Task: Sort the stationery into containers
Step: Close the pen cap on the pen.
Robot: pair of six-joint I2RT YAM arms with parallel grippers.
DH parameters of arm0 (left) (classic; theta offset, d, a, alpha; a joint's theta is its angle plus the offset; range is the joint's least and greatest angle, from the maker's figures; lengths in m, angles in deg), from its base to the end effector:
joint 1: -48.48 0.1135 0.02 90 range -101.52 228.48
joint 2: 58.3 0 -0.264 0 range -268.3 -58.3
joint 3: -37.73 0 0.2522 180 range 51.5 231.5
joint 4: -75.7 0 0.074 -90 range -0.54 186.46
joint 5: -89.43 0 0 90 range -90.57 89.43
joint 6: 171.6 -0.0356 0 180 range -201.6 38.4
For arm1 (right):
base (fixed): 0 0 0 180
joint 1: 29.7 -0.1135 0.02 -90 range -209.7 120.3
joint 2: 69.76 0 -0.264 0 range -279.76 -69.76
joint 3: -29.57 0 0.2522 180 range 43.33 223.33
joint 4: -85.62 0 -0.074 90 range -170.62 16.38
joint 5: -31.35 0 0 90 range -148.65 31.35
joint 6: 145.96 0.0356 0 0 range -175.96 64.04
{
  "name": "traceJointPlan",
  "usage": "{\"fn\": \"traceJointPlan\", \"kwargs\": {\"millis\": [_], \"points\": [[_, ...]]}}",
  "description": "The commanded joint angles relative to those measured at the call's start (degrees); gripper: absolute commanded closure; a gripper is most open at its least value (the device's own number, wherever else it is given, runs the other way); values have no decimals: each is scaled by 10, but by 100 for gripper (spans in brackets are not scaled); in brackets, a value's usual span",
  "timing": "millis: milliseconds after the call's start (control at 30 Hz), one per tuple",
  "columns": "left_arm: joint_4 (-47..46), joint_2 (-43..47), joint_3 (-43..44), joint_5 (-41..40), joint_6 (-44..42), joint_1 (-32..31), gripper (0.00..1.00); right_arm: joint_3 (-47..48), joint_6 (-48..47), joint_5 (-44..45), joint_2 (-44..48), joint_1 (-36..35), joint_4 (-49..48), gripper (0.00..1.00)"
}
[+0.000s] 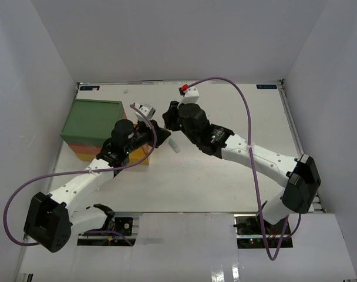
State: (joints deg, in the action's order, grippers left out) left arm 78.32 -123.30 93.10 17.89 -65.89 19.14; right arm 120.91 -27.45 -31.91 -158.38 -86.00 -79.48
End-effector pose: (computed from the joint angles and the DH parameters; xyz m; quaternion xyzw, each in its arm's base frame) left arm 0.2232 -0.1384 0.2877 0.1911 0.7511 -0.3527 0.5244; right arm 0.2180 0.2981 0.3671 -0.0408 0.7698 0.2792 0.5726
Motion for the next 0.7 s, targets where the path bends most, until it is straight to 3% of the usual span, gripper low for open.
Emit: {"fn": "traceJointPlan", "kwargs": {"millis": [0, 667], "points": [[-54, 31, 6, -1, -6, 3, 83, -23, -4, -27, 11, -18, 18, 89], [-107, 54, -24, 10, 6, 3, 86, -57, 29, -18, 20, -38, 26, 80]]}}
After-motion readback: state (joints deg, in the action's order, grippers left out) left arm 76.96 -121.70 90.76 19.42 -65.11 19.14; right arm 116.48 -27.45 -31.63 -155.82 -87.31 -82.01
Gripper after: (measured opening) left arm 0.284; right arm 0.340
